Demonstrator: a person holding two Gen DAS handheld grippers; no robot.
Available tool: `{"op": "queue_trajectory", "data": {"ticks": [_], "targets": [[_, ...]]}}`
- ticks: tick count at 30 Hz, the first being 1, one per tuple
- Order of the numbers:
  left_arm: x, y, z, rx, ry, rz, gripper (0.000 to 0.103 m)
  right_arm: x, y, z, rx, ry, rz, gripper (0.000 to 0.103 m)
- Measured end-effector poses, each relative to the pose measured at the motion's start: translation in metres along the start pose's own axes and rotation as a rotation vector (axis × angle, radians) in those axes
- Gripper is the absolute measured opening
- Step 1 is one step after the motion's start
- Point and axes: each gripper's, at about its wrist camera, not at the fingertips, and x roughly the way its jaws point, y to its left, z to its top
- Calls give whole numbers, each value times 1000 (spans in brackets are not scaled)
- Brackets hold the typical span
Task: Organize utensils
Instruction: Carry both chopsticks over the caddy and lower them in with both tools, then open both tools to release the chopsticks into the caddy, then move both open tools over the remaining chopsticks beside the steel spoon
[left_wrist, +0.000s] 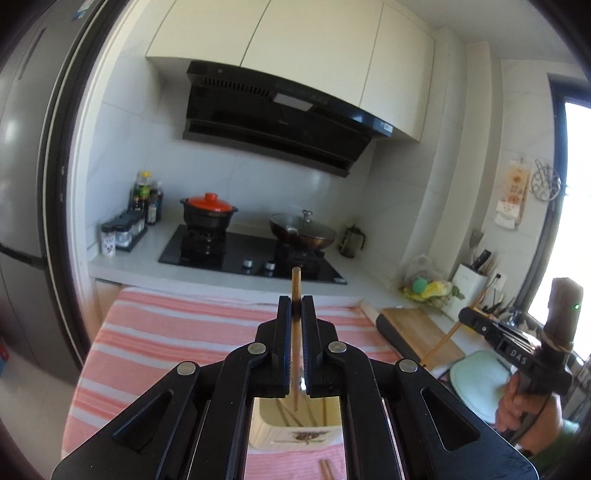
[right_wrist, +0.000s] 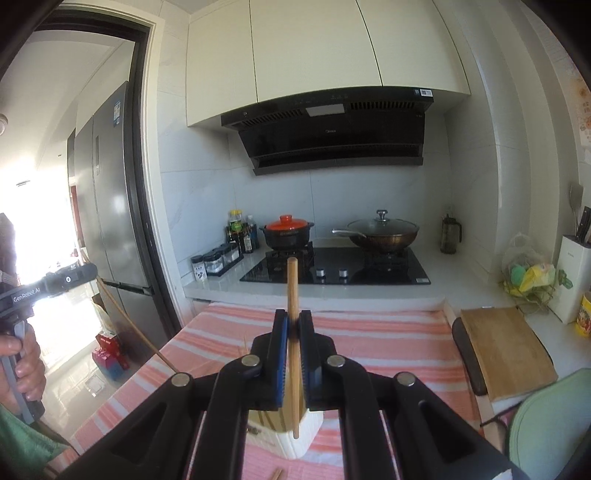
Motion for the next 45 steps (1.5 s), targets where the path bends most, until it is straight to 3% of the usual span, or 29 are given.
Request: {"op": "queue_trajectory", "data": {"ticks": [6, 11, 16, 17, 18, 19, 20, 21, 23, 27, 30, 33, 39, 42, 45], "targets": [[75, 10, -25, -20, 132, 35, 3, 68, 3, -14, -11, 85, 29, 6], [125, 22, -54, -33, 283, 47, 3, 132, 4, -46, -18, 289, 66, 6], [148, 24, -70, -24, 352, 71, 4, 174, 7, -73, -29, 418, 76, 7], [147, 24, -71, -30, 351, 82, 9, 177, 8, -75, -19, 412, 74, 8], [144, 25, -72, -43, 352, 77, 24, 177, 7, -75, -5, 406, 69, 19], [139, 26, -72, -56, 351, 67, 33, 174, 6, -74, 20, 393, 68, 34], [130, 27, -72, -60, 345, 59, 48, 167, 3, -72, 47, 371, 70, 37], [122, 27, -72, -53, 338, 58, 57, 158, 2, -69, 67, 346, 71, 38], [98, 24, -73, -13, 337, 55, 64, 136, 1, -65, 69, 320, 68, 38], [45, 21, -95, 71, 381, 55, 83, 73, 1, -75, 1, 309, 47, 38], [9, 18, -131, 107, 439, 38, 87, 22, 1, -103, -73, 335, 18, 42], [-23, 12, -182, 97, 490, 17, 88, -27, -2, -148, -123, 352, -66, 43], [-61, -9, -286, -10, 561, 25, 90, -101, -2, -265, 14, 372, -193, 43], [-66, -23, -307, -27, 559, 41, 90, -118, -5, -307, 106, 372, -224, 43], [-67, -36, -314, 10, 531, 72, 90, -119, -5, -323, 107, 392, -237, 43]]}}
